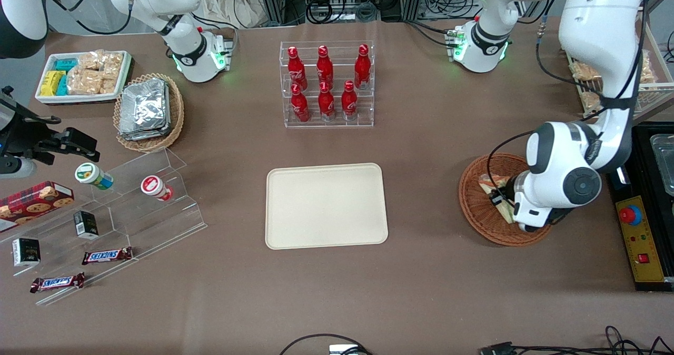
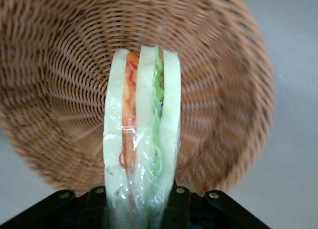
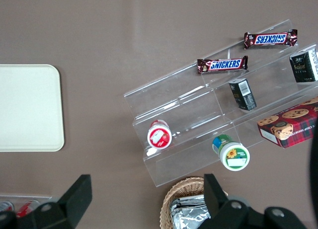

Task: Place sandwich from basket to tray

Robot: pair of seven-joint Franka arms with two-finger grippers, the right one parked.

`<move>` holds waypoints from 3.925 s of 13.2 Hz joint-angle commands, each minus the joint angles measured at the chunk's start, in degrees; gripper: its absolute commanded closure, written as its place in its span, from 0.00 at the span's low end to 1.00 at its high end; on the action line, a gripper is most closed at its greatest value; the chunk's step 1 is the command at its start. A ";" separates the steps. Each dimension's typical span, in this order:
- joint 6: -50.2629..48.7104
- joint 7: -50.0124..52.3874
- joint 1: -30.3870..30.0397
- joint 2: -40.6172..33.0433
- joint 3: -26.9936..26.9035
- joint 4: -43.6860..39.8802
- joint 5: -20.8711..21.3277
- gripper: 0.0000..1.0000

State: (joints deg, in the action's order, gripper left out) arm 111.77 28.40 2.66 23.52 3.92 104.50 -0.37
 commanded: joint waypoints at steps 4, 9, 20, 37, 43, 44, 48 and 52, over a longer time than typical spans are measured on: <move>-9.55 -31.89 0.67 -0.94 0.39 -10.45 -0.15 1.00; -13.22 -21.15 8.13 2.74 0.82 -18.16 -1.03 1.00; -2.63 8.15 25.63 24.10 1.53 -36.47 -6.22 1.00; -2.69 8.86 29.50 29.12 1.36 -35.59 -4.55 0.86; -8.20 8.51 26.10 20.89 1.09 -35.76 -4.54 0.00; -12.32 8.34 24.16 18.34 1.09 -36.03 -4.90 0.00; -26.21 0.10 16.78 7.00 1.00 -36.03 -4.29 0.00; -37.82 -12.28 9.30 -2.85 1.00 -35.68 0.61 0.00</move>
State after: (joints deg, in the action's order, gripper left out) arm 77.15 21.93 14.14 25.46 4.32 66.36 -2.88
